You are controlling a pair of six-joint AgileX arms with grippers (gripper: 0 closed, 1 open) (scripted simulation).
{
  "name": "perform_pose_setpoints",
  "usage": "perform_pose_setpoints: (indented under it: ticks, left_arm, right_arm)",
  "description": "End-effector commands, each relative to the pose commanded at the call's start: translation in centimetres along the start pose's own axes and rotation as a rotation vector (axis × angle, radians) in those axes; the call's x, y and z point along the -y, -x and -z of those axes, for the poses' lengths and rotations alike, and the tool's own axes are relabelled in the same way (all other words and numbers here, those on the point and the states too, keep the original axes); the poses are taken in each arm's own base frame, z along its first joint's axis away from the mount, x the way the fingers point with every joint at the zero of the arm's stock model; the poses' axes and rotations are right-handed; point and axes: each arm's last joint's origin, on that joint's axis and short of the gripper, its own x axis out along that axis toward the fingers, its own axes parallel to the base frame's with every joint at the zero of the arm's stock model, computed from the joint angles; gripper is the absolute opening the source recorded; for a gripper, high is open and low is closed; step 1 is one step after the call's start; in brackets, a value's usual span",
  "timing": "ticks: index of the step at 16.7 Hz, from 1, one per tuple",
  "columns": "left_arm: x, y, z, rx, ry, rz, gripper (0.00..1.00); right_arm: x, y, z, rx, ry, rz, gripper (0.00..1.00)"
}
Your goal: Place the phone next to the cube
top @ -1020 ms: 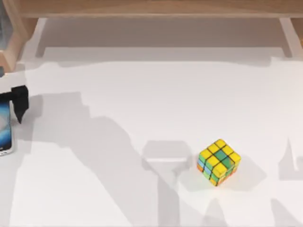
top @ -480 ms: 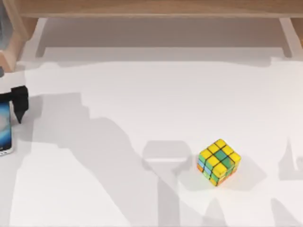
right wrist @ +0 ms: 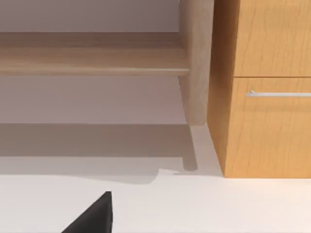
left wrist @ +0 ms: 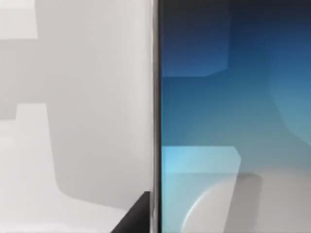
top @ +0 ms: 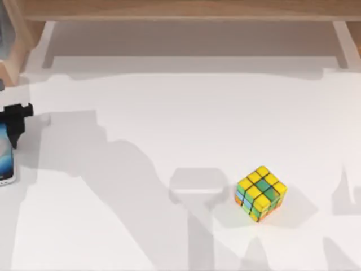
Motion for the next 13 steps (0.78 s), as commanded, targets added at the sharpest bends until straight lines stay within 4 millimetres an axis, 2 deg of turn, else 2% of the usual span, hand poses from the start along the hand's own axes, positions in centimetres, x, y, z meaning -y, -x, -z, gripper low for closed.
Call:
perform_pose_setpoints:
  ticks: [1, 2, 9, 10, 13]
  left_arm:
    - [0.0, 0.0, 0.0, 0.0, 0.0, 0.0, 0.02]
    - [0.0, 0.0, 0.0, 0.0, 0.0, 0.0, 0.0]
    - [0.0, 0.0, 0.0, 0.0, 0.0, 0.0, 0.0]
    - [0.1, 1.1, 0.0, 0.02, -0.004, 0.001, 0.0]
    - [0.1, 1.8, 0.0, 0.02, -0.004, 0.001, 0.0]
  right_arm:
    - [0.0, 0.0, 0.0, 0.0, 0.0, 0.0, 1.0]
    - [0.0, 0.0, 0.0, 0.0, 0.0, 0.0, 1.0]
    - [0.0, 0.0, 0.0, 0.0, 0.0, 0.0, 1.0]
    - [0.0, 0.0, 0.0, 0.0, 0.0, 0.0, 1.0]
    - [0.0, 0.0, 0.0, 0.0, 0.0, 0.0, 1.0]
